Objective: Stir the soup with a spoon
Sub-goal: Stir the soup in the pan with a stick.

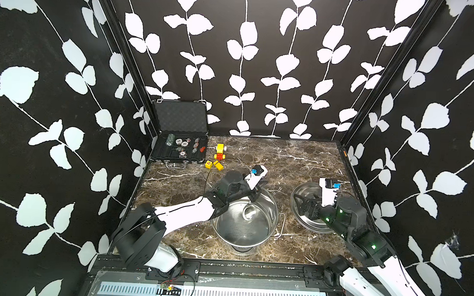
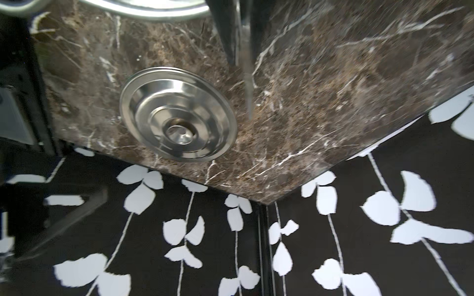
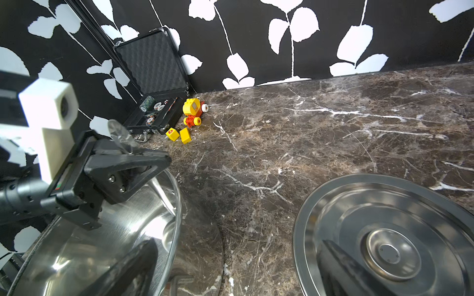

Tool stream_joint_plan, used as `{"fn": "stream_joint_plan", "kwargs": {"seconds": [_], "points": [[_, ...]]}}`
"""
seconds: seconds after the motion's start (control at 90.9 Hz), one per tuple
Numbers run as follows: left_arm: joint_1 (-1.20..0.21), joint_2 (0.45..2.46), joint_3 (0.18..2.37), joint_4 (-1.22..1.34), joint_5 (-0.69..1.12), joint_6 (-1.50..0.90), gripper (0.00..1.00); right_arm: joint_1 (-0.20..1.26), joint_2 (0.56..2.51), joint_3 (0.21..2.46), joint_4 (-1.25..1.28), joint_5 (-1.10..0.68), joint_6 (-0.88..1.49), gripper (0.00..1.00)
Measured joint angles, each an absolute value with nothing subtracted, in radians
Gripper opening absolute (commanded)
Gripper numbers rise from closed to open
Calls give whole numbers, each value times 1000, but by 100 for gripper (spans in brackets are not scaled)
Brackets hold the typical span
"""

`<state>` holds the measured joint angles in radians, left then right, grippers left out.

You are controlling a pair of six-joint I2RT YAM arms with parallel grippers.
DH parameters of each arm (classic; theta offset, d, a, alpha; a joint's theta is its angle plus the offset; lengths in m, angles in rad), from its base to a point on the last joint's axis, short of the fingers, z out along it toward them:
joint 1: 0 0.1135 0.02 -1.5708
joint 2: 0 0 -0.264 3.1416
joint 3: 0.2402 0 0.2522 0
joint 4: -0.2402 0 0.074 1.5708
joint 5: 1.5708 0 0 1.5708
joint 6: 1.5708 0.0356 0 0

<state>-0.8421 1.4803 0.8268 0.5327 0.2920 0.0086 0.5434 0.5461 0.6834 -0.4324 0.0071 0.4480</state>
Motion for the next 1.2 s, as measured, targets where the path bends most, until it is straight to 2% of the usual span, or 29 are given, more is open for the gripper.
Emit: {"fn": "stream_joint_plan", "kwargs": {"seconds": [0.33,0.583,0.891,1.199], "points": [[-978,1516,863,545,559,17,0,543,508,672,-440,19,463,99],[-1021,1340,724,427,608,41,0,543,507,662,-439,19,463,99],[-1026,1018,569,207,429,81,0,543,525,654,-424,14,464,99],[-1004,855,515,118,151,88,0,543,551,654,-408,2,464,99]]}}
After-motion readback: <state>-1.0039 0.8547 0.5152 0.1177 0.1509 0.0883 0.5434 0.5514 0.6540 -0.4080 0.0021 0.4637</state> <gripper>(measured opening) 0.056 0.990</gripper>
